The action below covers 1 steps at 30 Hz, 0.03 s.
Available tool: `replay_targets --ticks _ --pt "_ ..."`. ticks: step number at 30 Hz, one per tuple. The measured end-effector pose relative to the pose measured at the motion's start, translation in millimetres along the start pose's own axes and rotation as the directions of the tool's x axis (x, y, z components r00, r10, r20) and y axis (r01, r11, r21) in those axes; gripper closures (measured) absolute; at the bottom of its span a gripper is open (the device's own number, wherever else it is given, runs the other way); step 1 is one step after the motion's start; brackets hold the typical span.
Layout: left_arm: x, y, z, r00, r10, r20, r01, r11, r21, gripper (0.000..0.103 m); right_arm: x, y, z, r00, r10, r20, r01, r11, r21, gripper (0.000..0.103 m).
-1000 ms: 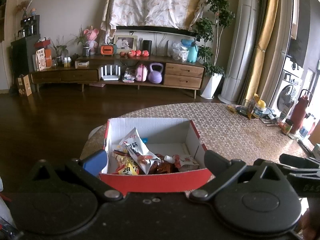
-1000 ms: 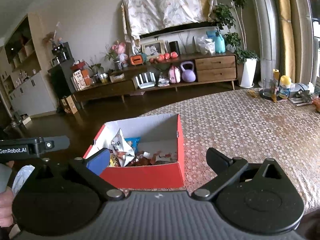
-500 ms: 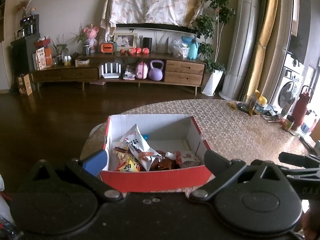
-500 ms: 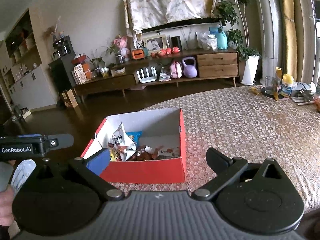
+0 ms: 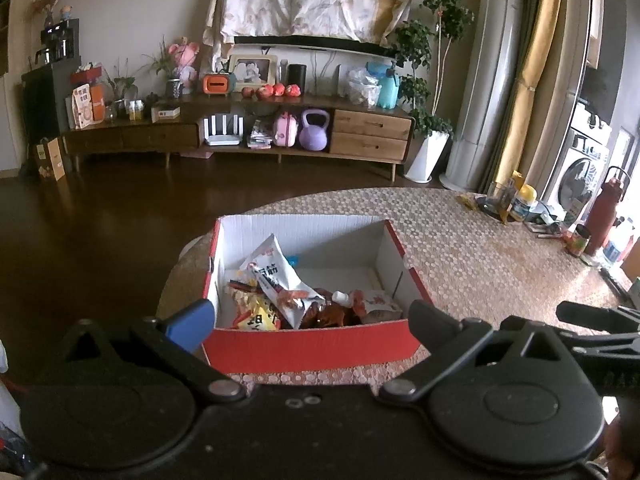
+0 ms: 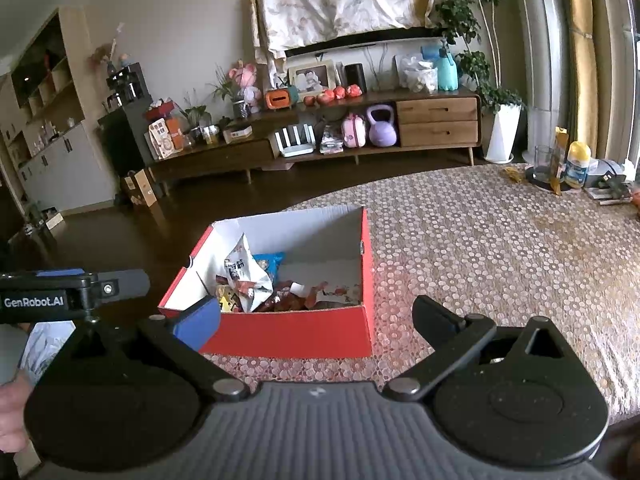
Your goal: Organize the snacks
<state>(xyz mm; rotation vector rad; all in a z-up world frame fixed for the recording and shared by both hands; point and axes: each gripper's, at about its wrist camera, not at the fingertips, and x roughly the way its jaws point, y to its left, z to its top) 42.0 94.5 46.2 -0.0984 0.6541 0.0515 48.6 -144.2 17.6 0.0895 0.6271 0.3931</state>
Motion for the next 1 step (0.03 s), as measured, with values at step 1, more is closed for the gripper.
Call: replay_targets --ticks 1 --pt "0.3 -0.7 -0.4 1.0 0.0 -0.002 0.0 1.0 0.003 0.0 0.6 -0.7 -0.3 1.0 0.0 -0.002 0.0 1.0 0.002 0.0"
